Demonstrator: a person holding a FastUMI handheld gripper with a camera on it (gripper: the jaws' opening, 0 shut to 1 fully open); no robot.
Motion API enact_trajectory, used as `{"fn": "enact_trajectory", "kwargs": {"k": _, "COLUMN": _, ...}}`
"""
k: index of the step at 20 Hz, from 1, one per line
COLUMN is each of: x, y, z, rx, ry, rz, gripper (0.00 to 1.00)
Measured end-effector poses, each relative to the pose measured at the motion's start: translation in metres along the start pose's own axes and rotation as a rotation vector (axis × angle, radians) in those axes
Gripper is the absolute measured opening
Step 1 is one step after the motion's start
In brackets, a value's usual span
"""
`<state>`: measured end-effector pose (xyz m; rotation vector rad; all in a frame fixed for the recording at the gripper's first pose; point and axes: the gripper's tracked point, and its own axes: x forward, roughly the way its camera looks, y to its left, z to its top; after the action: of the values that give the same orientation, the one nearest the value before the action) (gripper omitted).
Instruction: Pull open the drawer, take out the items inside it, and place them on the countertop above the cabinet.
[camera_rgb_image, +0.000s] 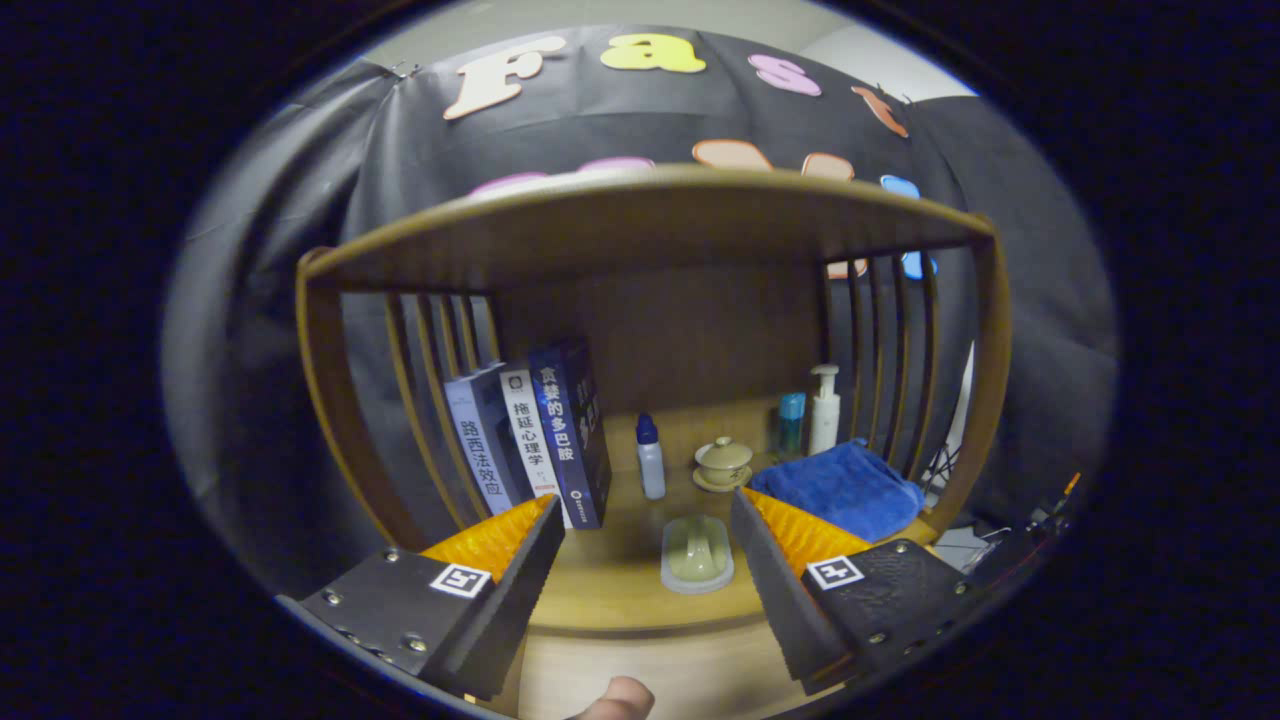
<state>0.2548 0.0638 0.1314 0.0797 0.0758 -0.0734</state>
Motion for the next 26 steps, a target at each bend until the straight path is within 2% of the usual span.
{"fn": "enact_trajectory", "kwargs": {"k": 3, "x": -0.048, "y": 0.011, "z": 0.005, "rx": -0.040, "ry": -0.045, "rz": 0.033, "gripper": 0.99}}
{"fn": "enact_trajectory", "kwargs": {"k": 6, "x": -0.089, "y": 0.003, "z": -0.005, "rx": -0.092, "ry": -0.060, "rz": 0.008, "gripper": 0.99}}
{"fn": "enact_trajectory", "kwargs": {"k": 13, "x": -0.146, "y": -0.003, "z": -0.044, "rx": -0.124, "ry": -0.119, "rz": 0.029, "gripper": 0.99}}
{"fn": "enact_trajectory", "kwargs": {"k": 17, "x": -0.172, "y": -0.009, "z": -0.079, "rx": -0.110, "ry": -0.153, "rz": 0.039, "gripper": 0.99}}
{"fn": "enact_trajectory", "kwargs": {"k": 21, "x": -0.193, "y": -0.026, "z": -0.138, "rx": -0.092, "ry": -0.140, "rz": 0.028, "gripper": 0.99}}
{"fn": "enact_trajectory", "kwargs": {"k": 25, "x": -0.190, "y": -0.054, "z": -0.200, "rx": -0.068, "ry": -0.049, "rz": 0.000, "gripper": 0.99}}
{"fn": "enact_trajectory", "kwargs": {"k": 26, "x": -0.186, "y": -0.055, "z": -0.211, "rx": -0.059, "ry": -0.030, "rz": 0.015, "gripper": 0.99}}
